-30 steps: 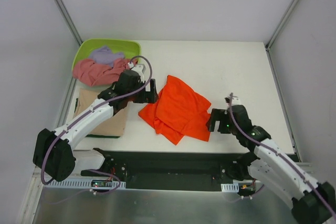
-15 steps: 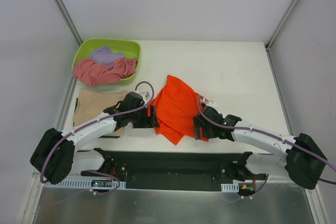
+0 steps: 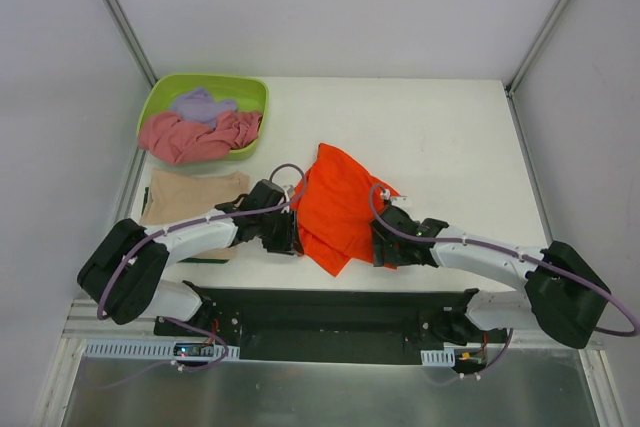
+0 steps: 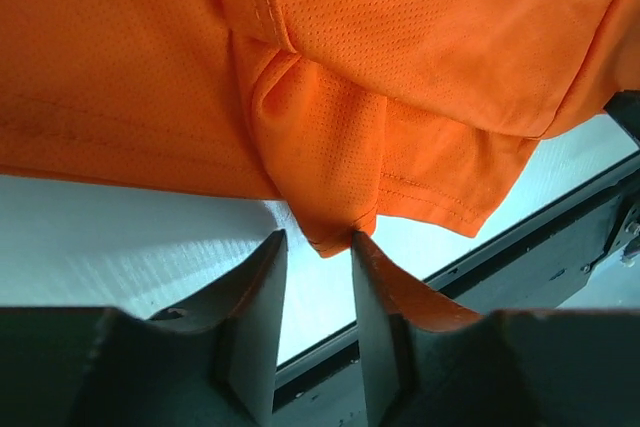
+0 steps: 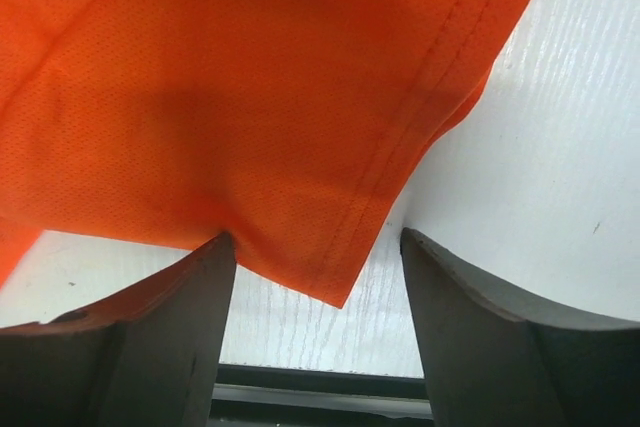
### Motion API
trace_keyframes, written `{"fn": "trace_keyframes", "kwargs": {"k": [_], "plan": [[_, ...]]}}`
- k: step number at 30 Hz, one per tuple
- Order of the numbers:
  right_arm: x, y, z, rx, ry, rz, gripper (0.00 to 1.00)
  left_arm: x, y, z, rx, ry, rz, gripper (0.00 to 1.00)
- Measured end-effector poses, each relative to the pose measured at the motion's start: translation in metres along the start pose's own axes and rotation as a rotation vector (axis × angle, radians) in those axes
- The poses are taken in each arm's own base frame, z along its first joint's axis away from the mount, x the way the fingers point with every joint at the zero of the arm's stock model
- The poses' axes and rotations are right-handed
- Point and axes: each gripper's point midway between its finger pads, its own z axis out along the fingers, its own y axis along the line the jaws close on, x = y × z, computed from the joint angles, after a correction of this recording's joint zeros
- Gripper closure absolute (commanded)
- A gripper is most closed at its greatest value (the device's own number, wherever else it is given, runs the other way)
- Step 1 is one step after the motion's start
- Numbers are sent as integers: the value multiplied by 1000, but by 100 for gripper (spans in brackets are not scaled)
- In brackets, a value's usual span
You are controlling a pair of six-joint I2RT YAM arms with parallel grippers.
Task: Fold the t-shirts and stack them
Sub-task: Flatten out the tshirt
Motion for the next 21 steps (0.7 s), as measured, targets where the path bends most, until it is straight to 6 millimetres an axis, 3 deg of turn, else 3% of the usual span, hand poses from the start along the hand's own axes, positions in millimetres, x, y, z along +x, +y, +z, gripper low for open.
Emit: {"fn": "trace_keyframes", "kwargs": {"k": [3, 7, 17, 21], "plan": [[-2, -1, 1, 13, -3, 0, 42, 3, -1, 5, 1, 17, -5, 88], [-5, -1, 3, 28, -14, 12, 61, 7, -3, 8, 6, 39, -16, 100], [-11, -3, 4, 42, -48, 51, 97, 0, -12, -3, 37, -8, -2, 100], [-18, -12, -2, 63, -103, 55, 99, -14, -18, -21, 42, -105, 38, 100]]}}
